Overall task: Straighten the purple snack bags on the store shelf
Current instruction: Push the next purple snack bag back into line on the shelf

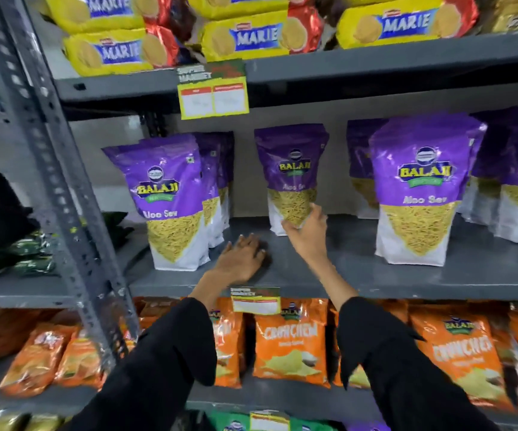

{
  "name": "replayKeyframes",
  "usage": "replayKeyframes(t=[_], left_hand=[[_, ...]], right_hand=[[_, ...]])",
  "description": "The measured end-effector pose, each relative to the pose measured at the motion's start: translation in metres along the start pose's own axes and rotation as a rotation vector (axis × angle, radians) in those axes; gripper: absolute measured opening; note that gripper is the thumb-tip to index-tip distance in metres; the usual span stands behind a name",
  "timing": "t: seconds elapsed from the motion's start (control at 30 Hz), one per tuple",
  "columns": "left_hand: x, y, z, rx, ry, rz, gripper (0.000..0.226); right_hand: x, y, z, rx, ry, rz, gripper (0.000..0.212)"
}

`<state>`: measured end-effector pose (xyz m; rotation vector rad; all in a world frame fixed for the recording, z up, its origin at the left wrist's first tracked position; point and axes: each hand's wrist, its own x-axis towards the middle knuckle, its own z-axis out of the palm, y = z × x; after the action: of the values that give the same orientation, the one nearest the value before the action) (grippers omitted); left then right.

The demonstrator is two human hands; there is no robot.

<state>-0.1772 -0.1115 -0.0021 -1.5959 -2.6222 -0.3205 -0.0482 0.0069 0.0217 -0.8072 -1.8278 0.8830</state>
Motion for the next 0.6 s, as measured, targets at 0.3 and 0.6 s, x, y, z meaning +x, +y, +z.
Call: replayKeyframes(t=[0.3,0.6], left_hand=[[0.01,-0.036,0.012,-0.043,-0.05,0.061,0.063],[0.012,-0.038,0.015,-0.028,-0.057,0.098,0.062]], right_hand=[[0.041,-0.005,0.043,-0.077,0.094,0.239,0.133],[0.049,-0.006,0.059,-0.227,0.13,0.296,0.134]])
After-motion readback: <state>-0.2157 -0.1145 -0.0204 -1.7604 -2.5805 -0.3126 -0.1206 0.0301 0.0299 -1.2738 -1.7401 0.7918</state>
